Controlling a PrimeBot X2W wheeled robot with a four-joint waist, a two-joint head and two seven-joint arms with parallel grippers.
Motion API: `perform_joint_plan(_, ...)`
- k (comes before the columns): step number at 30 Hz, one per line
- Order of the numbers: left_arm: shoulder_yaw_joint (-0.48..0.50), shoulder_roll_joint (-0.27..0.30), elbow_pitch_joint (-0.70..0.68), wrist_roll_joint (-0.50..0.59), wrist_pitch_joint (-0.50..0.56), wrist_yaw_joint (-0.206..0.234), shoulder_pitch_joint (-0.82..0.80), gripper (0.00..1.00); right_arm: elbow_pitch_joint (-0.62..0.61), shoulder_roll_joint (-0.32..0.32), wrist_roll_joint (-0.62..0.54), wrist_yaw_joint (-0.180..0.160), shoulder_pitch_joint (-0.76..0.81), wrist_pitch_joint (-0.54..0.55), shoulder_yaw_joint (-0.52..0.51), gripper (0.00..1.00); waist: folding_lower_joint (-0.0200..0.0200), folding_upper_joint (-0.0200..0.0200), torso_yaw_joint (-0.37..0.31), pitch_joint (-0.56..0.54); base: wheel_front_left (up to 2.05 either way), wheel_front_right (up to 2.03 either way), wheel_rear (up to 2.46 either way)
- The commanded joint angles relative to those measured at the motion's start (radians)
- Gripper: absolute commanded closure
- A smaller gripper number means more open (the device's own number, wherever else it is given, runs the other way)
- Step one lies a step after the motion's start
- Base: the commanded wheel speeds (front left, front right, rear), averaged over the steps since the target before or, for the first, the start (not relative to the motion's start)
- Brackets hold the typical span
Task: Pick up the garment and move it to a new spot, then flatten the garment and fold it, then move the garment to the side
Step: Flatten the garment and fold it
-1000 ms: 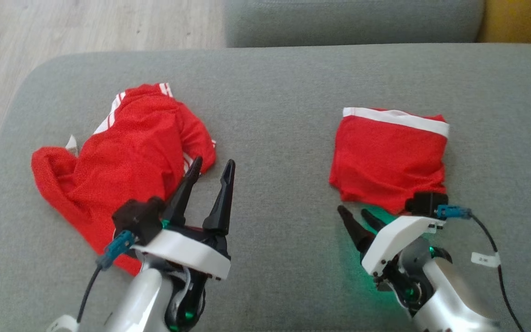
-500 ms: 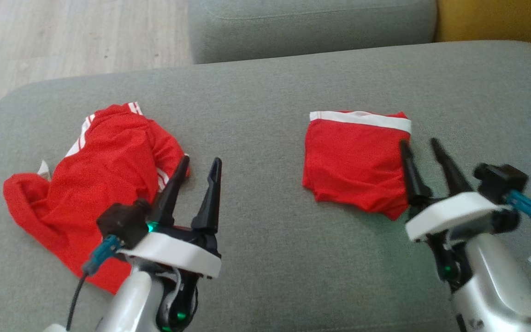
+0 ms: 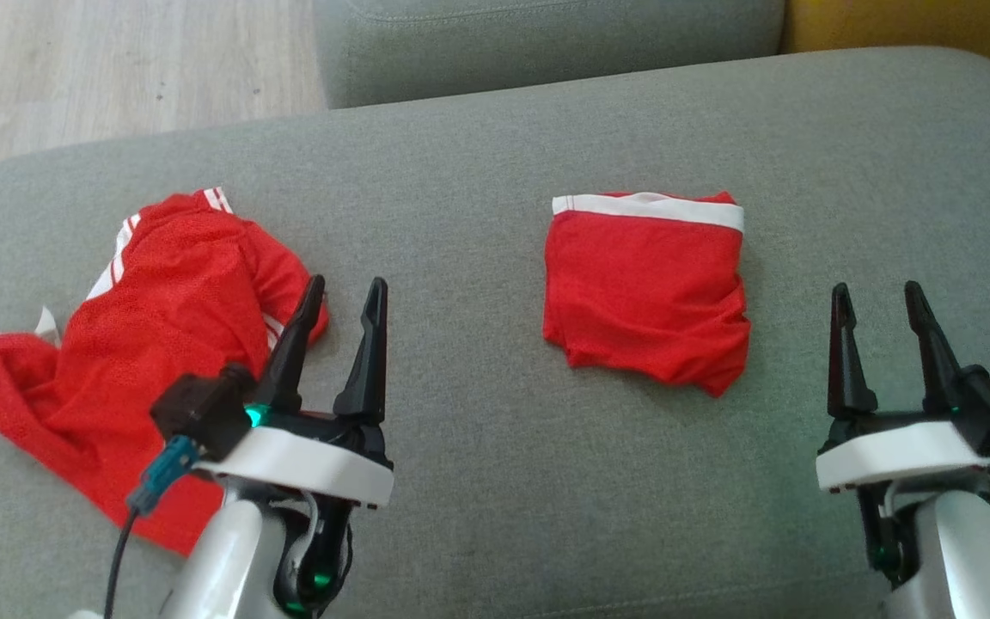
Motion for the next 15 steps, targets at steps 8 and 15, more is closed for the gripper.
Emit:
perform_joint_plan(8, 0.031, 0.006, -0.048, 0.018, -0.005, 0.001, -0.03, 0.0, -0.046, 0.003, 0.004, -0.001, -0.025, -0.022, 0.016, 0.0, 0.0, 0.0, 0.012, 0.04, 0.0, 0.0, 0.0)
perform_joint_plan(15, 0.009, 0.006, -0.065, 0.029, -0.005, -0.008, -0.075, 0.0, -0.032, 0.003, -0.035, -0.001, -0.103, -0.014, 0.041, 1.0, 0.0, 0.0, 0.053, 0.121, 0.0, 0.0, 0.0)
